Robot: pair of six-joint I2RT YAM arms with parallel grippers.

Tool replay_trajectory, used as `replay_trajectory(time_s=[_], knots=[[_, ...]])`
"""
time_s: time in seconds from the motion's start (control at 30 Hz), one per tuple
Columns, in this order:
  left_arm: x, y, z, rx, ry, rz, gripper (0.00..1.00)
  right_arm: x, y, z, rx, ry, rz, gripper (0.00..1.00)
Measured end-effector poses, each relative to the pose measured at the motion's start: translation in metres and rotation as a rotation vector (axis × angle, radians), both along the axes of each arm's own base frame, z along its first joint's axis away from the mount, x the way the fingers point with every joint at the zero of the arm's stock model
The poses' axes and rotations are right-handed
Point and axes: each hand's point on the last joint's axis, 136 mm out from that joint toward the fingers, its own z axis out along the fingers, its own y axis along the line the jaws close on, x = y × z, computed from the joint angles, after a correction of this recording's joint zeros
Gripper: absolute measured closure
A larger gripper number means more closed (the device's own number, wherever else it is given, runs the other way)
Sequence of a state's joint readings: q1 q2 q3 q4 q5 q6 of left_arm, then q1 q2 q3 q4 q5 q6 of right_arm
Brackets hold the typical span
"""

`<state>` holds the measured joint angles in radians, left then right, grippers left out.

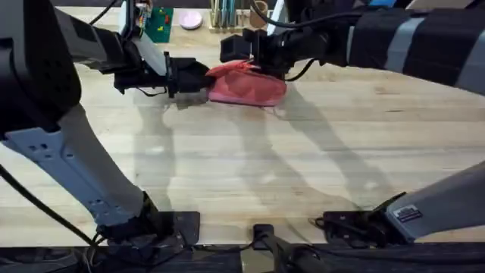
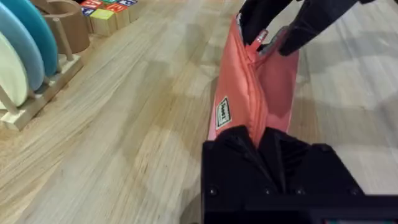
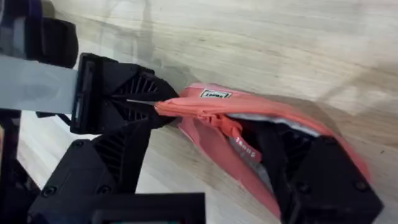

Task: Unzip the bag, pick up the pens from the table one at a time and place them inside, then zip the bag closed.

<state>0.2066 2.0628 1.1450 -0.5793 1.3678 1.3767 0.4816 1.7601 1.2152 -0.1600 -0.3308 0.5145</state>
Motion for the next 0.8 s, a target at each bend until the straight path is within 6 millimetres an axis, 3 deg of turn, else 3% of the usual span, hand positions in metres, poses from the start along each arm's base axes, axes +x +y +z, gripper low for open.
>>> replay_trajectory(time_s=[0.8], knots=[[0.000, 0.000, 0.000, 0.000, 0.001, 0.001, 0.959, -0.010, 0.019, 0.018, 0.117, 0.006, 0.089, 0.006]])
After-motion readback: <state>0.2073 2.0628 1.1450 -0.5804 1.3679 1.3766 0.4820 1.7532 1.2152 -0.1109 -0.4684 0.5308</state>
